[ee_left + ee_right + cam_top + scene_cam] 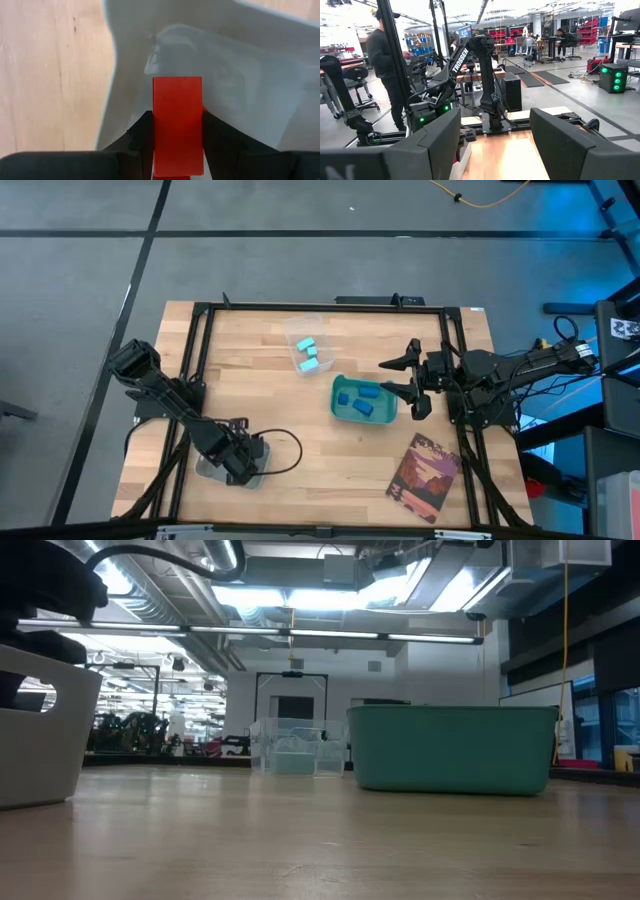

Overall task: Sort & place blocks by color
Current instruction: Put the red block into the gray bin, then return to Home Position

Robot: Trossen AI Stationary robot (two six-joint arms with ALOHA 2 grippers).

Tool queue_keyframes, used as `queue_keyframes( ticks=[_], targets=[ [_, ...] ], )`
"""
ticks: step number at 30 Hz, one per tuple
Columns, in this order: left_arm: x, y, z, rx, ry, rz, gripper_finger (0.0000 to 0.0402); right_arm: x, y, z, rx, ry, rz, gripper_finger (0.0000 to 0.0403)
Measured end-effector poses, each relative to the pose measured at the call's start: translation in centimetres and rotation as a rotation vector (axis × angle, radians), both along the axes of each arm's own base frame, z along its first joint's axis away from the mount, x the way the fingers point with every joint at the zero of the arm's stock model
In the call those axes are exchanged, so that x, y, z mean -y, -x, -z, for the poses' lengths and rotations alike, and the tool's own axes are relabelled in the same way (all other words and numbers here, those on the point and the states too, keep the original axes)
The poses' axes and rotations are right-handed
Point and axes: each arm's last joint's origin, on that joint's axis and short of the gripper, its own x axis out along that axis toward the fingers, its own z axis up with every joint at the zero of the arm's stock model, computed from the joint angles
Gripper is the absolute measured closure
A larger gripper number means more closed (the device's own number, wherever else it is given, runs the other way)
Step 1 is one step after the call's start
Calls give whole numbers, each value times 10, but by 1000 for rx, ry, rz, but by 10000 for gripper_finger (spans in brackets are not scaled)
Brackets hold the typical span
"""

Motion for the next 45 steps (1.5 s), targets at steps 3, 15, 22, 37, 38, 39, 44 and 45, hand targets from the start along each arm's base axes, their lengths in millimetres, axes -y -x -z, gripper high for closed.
queue_keyframes(
  ticks=[3,15,22,37,38,39,44,45],
  targets=[
    [-1,0,0,2,-10,-3,268,0,0,0,0,0,0,162],
    [-10,-13,-24,-62,171,-3,157,0,0,0,0,4,0,162],
    [-31,-2,-111,190,227,5,159,0,0,0,2,-11,-1,162],
    [-156,57,-261,1181,-217,-181,255,0,0,-1,11,-13,0,162],
    [-160,61,-263,1196,-231,-188,274,0,0,-2,16,-13,0,162],
    [-162,63,-266,1215,-227,-185,294,0,0,-2,18,-9,0,162],
    [-164,67,-268,1243,-171,-123,391,0,1,-4,38,2,9,162],
    [-163,66,-269,1249,-164,-116,393,1,1,-4,43,-6,17,162]
  ],
)
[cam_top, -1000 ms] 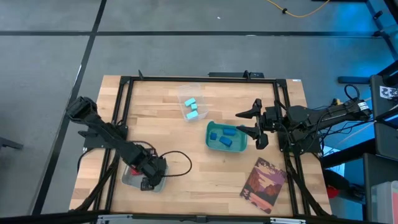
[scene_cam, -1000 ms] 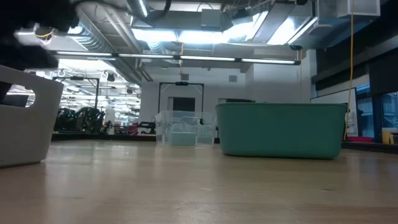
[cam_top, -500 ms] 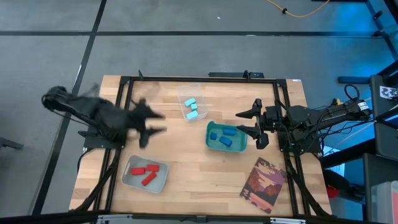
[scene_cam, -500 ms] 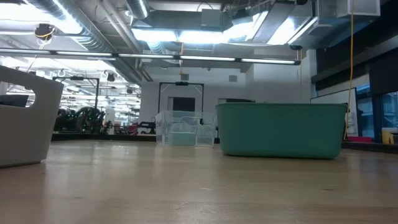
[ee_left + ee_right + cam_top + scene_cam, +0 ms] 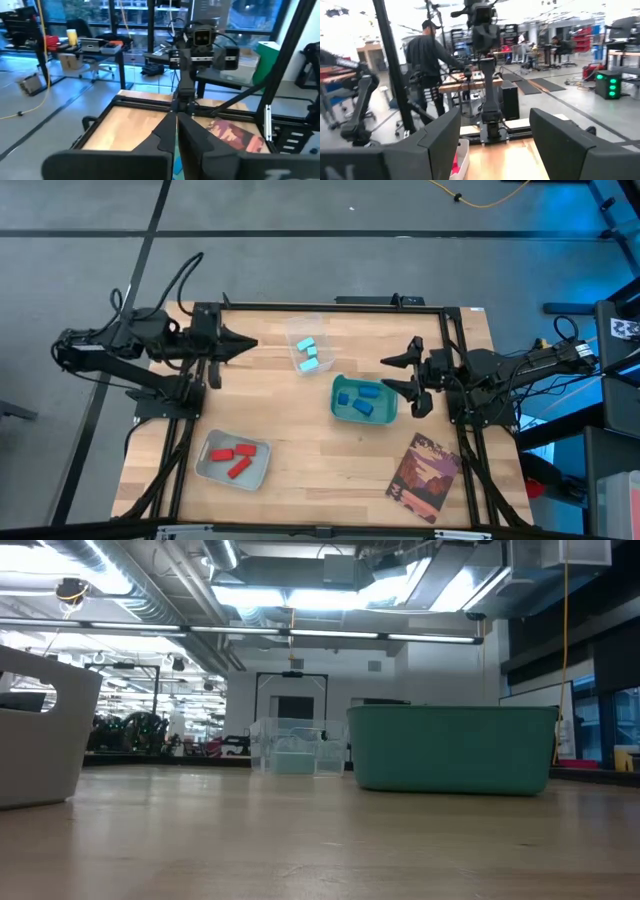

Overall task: Sort & place blocks by color
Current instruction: Return to Home Position

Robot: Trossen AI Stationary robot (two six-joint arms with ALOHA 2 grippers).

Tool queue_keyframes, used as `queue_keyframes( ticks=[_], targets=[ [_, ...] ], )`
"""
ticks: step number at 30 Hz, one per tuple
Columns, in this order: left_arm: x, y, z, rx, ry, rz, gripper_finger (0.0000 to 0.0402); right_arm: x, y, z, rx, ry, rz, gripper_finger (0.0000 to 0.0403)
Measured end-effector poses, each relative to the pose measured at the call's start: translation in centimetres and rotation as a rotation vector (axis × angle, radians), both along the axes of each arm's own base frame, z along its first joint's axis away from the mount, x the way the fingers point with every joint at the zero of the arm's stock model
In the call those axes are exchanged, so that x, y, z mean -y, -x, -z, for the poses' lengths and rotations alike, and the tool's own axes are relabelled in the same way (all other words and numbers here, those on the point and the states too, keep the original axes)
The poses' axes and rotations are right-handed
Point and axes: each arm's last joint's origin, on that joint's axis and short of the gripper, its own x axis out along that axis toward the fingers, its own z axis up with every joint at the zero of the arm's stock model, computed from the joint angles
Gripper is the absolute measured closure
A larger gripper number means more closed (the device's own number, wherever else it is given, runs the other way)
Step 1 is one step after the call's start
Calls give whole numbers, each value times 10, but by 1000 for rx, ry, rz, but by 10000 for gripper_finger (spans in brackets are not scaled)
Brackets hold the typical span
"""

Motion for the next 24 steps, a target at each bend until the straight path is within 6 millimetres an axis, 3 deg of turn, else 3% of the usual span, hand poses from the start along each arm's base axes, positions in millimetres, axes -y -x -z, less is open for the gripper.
queue_keyframes(
  ticks=[5,12,19,24],
  targets=[
    [7,-20,17,26,7,54,401,2,1,-4,40,-18,50,182],
    [12,-41,68,140,92,85,401,2,4,-6,45,-18,46,272],
    [12,-40,70,170,97,85,401,2,4,-4,32,-14,35,385],
    [11,-34,70,158,71,80,401,2,4,-4,26,-55,21,399]
  ],
)
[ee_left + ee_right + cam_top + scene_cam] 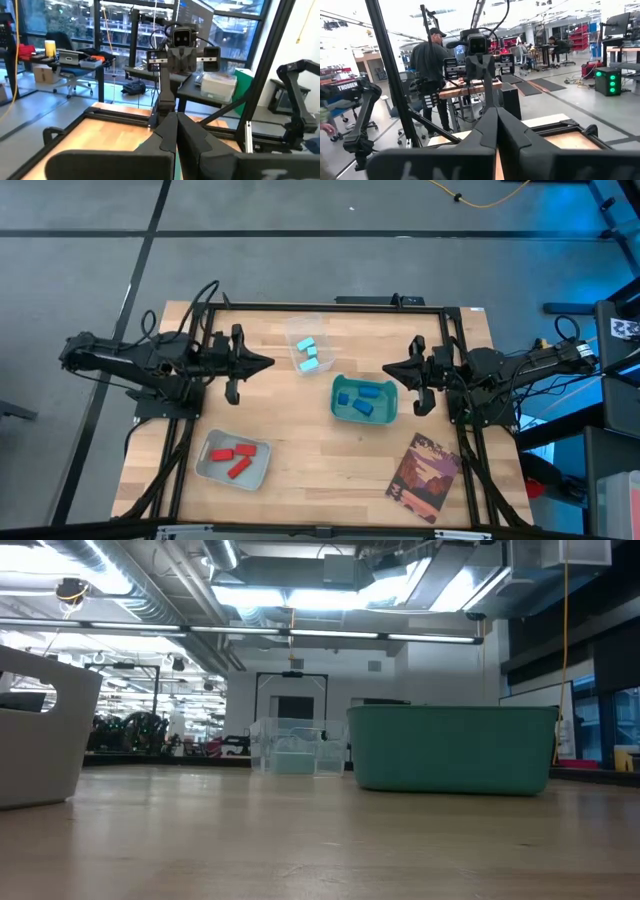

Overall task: Sort & place blocks by color
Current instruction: Return to Home Position

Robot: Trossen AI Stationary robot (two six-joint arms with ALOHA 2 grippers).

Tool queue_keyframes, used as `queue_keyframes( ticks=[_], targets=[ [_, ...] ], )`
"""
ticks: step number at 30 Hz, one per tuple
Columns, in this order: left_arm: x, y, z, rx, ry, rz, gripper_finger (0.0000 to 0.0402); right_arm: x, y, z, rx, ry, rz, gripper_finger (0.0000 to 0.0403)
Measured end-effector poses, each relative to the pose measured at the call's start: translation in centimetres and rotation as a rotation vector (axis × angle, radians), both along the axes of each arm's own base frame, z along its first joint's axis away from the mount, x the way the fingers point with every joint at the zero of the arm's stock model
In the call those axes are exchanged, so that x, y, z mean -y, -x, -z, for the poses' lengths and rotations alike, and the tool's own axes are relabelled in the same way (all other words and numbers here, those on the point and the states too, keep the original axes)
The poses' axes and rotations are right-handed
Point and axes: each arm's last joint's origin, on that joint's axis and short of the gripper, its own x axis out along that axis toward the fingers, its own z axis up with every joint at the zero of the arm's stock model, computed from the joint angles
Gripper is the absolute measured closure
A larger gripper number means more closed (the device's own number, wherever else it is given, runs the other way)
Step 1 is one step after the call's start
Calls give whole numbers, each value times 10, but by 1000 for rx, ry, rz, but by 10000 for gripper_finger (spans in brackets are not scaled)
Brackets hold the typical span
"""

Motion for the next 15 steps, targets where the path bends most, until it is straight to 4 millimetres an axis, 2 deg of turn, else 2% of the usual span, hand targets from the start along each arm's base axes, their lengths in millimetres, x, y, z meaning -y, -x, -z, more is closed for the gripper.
queue_keyframes(
  ticks=[4,11,15],
  targets=[
    [-1,8,8,-26,-52,0,401,0,0,0,-1,-7,-1,401],
    [-11,37,73,47,44,-11,401,0,0,0,0,-9,6,401],
    [-13,53,98,89,80,-15,401,0,0,0,0,-13,6,402]
  ],
)
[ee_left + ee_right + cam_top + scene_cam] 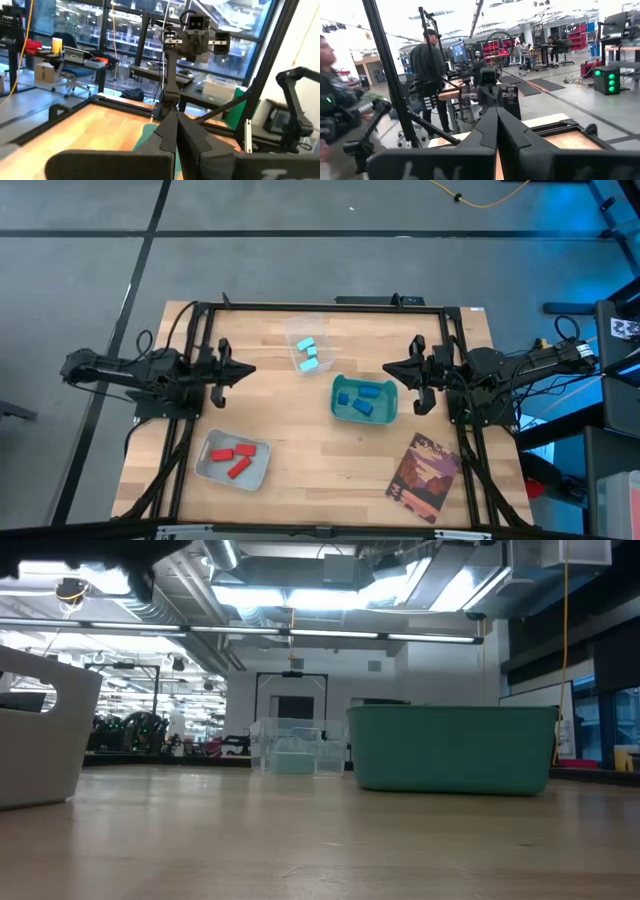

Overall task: Sort & place blocks by color
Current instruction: Return to Home Position

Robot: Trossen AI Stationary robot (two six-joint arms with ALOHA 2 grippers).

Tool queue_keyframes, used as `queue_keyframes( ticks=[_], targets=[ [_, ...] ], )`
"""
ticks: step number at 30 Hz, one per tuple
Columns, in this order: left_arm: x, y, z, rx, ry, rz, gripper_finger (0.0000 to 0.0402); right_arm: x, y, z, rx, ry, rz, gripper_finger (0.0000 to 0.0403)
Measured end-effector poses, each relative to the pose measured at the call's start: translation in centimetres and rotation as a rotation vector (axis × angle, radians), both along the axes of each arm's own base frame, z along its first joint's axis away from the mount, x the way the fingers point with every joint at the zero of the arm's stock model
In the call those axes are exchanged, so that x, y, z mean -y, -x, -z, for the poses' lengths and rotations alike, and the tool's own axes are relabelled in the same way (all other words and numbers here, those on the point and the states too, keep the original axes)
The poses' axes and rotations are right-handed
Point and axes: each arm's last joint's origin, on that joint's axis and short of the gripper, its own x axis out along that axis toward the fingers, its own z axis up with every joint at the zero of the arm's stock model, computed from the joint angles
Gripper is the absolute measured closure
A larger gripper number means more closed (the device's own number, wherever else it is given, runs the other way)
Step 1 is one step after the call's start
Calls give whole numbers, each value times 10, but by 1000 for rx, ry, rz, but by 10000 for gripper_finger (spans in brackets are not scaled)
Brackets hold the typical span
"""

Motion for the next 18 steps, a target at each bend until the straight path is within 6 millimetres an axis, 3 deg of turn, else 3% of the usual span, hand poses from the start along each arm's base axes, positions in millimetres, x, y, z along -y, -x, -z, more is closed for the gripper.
queue_keyframes(
  ticks=[13,18],
  targets=[
    [-2,21,74,86,67,17,402,0,0,0,6,-84,-14,402],
    [-2,24,76,74,75,20,401,0,2,1,-8,-97,-27,402]
  ],
)
